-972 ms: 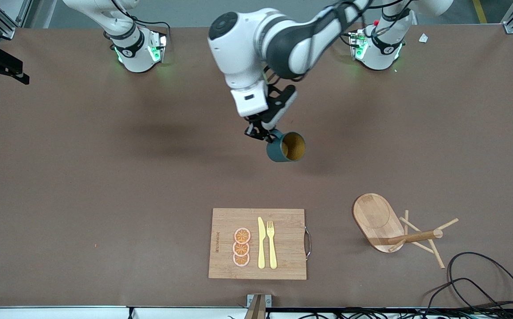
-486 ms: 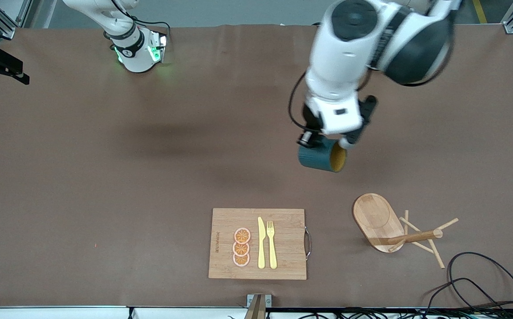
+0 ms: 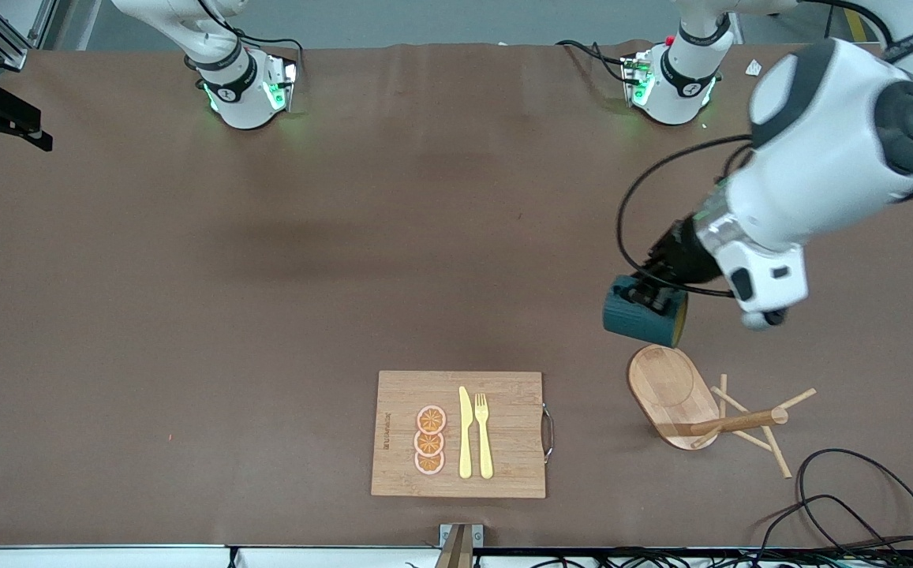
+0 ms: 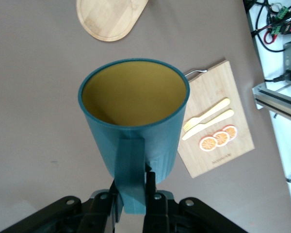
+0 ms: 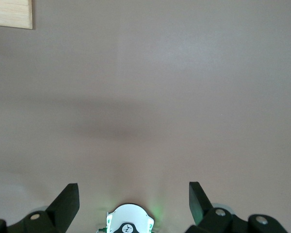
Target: Pass cup and hang on rack
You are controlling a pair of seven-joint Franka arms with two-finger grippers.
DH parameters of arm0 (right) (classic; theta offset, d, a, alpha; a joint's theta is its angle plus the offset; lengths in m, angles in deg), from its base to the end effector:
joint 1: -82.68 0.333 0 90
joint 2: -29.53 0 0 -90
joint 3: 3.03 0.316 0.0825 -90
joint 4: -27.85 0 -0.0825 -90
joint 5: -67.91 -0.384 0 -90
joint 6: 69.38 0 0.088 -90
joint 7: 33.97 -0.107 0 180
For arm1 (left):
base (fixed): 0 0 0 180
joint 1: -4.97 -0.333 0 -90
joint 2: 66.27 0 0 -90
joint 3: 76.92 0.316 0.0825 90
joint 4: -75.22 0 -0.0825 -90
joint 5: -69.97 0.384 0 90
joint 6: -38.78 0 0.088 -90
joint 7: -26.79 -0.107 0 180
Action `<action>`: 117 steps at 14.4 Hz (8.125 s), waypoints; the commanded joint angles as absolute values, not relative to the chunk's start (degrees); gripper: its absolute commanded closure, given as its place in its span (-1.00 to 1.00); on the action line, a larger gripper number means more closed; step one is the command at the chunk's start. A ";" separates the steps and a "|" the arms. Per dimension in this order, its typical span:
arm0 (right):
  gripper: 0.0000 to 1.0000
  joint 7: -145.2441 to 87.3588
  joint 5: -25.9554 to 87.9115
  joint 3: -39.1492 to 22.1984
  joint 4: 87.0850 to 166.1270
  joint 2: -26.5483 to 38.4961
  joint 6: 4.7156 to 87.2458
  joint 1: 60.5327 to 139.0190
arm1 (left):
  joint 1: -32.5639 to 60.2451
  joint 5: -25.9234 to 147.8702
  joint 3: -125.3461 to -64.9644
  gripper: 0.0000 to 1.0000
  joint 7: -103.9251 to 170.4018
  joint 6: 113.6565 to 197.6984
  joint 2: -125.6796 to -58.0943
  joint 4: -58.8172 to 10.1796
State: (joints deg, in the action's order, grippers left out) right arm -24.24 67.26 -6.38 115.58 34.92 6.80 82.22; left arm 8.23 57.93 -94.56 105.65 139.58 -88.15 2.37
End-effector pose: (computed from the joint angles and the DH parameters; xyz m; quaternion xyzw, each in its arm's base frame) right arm 0.4970 -0.0334 0.6724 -0.9971 -0.0529 0.0525 0.0146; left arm 0.6419 -0.2219 0.5627 0.8485 0.5009 -0.0822 0.1498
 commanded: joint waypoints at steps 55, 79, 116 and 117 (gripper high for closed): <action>-1.00 -27.73 66.51 -5.58 117.23 36.73 8.06 81.89 | -12.44 25.84 -94.32 0.91 83.65 141.08 -105.03 2.53; -1.00 -27.65 66.59 -5.58 117.23 36.73 7.97 81.89 | -12.44 25.84 -94.23 0.69 83.21 143.98 -105.90 2.62; -1.00 -27.91 66.68 -5.66 116.09 36.29 7.53 81.80 | -3.04 72.17 -93.11 -1.00 46.33 124.65 -69.10 -11.60; -1.00 -27.91 66.68 -5.66 116.18 36.29 7.53 81.80 | -2.42 71.38 -91.87 -1.00 45.52 124.65 -67.77 -12.92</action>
State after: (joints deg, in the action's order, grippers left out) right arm -27.54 66.82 -5.98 115.40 35.00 7.49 82.20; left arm -4.05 72.82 -95.01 49.18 124.01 -73.10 -6.98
